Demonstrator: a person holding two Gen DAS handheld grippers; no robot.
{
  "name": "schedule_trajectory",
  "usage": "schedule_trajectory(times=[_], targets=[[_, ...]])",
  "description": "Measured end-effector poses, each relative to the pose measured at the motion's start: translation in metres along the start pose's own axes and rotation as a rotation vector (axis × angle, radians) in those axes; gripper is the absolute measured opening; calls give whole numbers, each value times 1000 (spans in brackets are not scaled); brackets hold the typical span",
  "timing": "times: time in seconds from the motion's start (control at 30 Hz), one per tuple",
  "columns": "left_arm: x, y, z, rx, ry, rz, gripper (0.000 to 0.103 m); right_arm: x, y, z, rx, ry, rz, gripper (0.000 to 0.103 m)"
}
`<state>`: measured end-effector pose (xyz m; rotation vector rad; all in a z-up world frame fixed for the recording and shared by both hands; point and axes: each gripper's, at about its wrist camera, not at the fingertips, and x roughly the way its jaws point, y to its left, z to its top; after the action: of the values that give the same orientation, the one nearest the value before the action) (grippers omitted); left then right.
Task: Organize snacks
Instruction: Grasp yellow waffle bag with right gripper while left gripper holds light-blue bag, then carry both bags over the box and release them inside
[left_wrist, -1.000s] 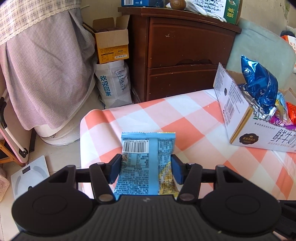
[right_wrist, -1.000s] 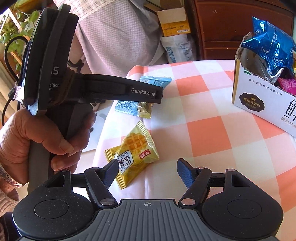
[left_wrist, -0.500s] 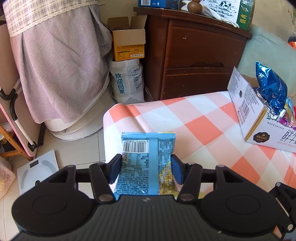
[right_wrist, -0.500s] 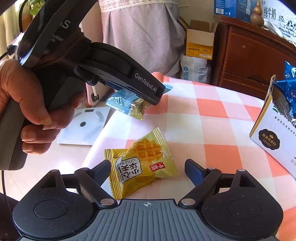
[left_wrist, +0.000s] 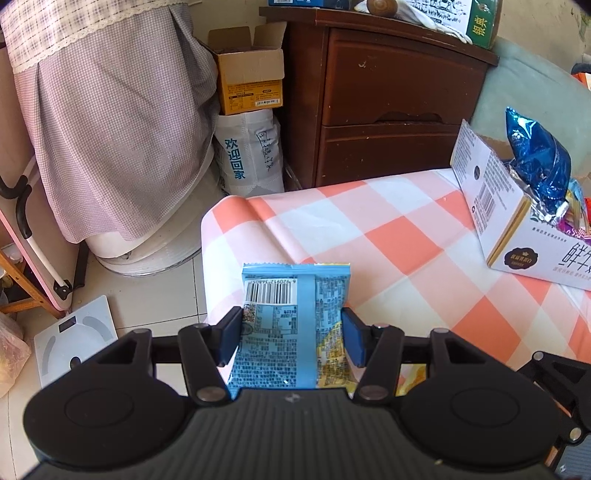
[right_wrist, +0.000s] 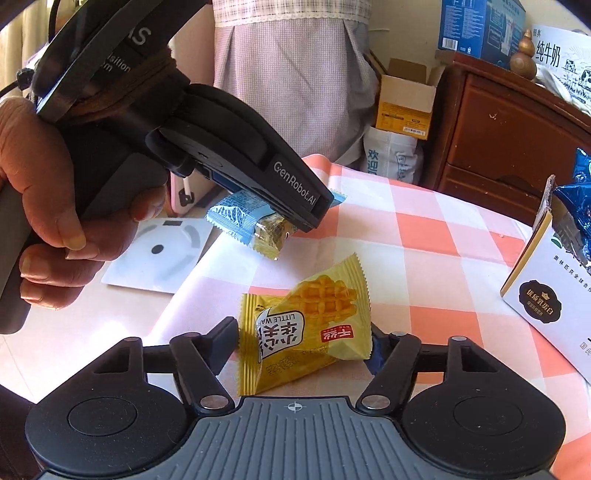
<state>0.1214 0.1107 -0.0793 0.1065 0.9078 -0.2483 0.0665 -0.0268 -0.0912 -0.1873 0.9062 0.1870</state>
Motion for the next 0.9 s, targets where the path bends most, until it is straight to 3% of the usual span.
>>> schedule_trajectory(times=[0.07,0.33,0.53,0.9], targets=[[0,-3,0,4,2,-4,55,-3,-5,-1,7,-6,-9,39],[-6,-26,0,48,-4,-32,55,-13,-32,-5,96,-1,8,19],[-8,-43,2,73,-12,-46,55,-22,-51,-10,176,2,21,17],[-25,-70,2,107,-44,-54,55,-57,-78,-6,209,-46,-23,17]])
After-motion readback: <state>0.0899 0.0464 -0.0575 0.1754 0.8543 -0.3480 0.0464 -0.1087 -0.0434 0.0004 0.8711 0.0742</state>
